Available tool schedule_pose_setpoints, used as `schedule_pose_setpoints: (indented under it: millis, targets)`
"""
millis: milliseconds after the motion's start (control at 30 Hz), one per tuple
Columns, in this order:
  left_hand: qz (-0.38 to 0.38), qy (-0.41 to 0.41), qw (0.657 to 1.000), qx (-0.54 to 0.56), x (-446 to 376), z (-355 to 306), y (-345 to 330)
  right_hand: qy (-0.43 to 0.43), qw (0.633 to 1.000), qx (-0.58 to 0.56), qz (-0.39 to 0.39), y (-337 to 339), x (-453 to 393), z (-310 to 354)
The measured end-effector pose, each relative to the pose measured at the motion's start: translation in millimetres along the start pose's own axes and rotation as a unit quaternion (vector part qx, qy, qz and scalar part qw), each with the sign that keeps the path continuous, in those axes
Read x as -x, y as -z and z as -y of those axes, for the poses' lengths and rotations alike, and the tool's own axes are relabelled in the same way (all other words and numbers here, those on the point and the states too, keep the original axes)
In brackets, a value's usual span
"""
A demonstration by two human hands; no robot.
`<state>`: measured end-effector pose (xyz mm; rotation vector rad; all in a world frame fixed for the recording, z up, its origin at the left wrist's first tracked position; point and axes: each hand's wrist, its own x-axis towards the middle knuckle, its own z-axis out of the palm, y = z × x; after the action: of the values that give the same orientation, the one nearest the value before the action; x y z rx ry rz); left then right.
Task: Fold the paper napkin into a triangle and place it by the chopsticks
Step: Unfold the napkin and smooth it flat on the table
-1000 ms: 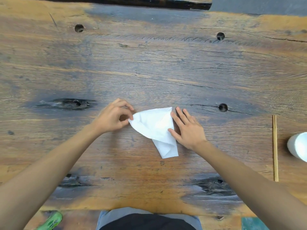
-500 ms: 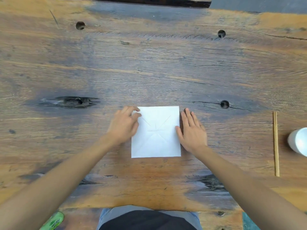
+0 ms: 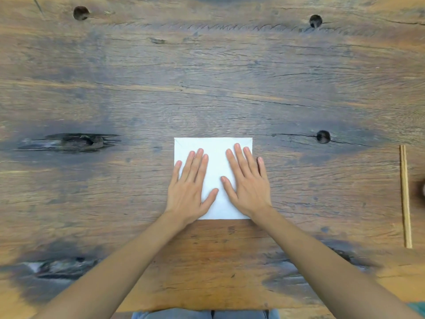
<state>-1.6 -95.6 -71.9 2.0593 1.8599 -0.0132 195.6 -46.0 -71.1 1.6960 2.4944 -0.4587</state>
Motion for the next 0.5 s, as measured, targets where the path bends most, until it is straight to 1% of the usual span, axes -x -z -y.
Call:
schedule_pose_setpoints:
  millis: [133, 300, 433, 500]
  targets:
    - [0.003, 0.004, 1.000, -0.018, -13, 6, 9, -0.018, 1.000, -0.003, -0.010, 2, -8, -2]
    - [-0.029, -0.001, 1.000, -0.001, -20, 4, 16, -0.030, 0.998, -0.019, -0.046, 3, -12, 8]
    - [-0.025, 0.022, 0.999, 0.003, -24, 11, 13, -0.033, 0.999, -0.017, -0.036, -2, -11, 7]
    - [-0.038, 0.022, 0.999, 0.000, -24, 15, 10, -0.036, 0.998, -0.020, -0.040, -3, -11, 7]
